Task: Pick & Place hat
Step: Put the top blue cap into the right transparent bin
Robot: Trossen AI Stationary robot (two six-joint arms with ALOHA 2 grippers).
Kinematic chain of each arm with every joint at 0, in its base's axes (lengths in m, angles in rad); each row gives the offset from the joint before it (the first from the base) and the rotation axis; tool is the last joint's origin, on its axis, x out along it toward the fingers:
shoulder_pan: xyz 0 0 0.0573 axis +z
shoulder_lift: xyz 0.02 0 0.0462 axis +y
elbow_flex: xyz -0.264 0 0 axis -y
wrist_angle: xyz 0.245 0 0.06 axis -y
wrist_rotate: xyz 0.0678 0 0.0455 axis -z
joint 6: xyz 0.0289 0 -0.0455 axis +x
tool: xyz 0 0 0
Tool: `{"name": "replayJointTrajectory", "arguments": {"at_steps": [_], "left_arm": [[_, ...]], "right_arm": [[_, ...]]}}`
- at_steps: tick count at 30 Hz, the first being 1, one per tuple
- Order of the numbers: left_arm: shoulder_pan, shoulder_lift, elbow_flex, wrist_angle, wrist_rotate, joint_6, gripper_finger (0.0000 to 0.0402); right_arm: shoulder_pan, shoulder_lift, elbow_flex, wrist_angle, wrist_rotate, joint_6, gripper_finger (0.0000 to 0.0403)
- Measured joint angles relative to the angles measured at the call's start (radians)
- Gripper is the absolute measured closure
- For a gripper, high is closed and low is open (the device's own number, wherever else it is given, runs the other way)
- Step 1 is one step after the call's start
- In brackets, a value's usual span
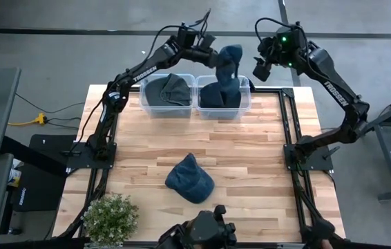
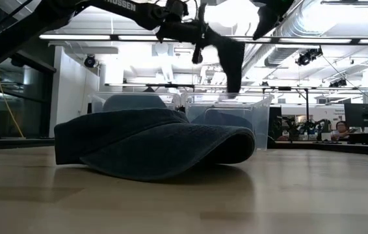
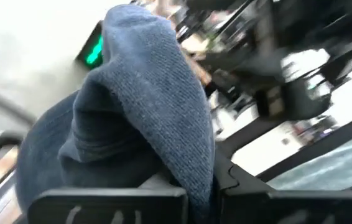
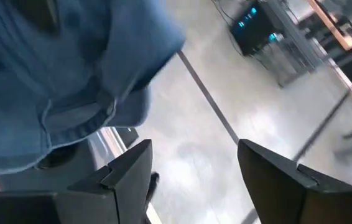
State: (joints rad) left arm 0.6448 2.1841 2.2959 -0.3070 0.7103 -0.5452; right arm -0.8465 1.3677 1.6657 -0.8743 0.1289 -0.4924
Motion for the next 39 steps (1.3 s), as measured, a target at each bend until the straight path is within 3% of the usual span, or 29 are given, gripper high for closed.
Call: {"name": "replayJointTrajectory", "arguments": {"at_steps": [5, 11, 26, 39], "left_arm": [[0.010, 0.000, 0.000, 0.193, 0.022, -0.136, 0.0401], [-0.017, 0.001, 0.000, 0.210, 0.029, -0.165, 0.0401], [-0.062, 0.122, 0.002, 0.474, 0.031, -0.363, 0.0401], [-0.069, 0.168, 0.002, 0.437, 0.055, -0.377, 0.0401]], "right_arm": [[-0.030, -0.004, 0.000, -0.026, 0.023, 0.047, 0.0170], [-0.073, -0.004, 0.000, -0.035, 0.022, 0.050, 0.0172], [-0.145, -0.007, 0.000, -0.068, -0.001, 0.050, 0.0172], [-0.144, -0.007, 0.000, -0.090, -0.003, 0.055, 0.0172]]}}
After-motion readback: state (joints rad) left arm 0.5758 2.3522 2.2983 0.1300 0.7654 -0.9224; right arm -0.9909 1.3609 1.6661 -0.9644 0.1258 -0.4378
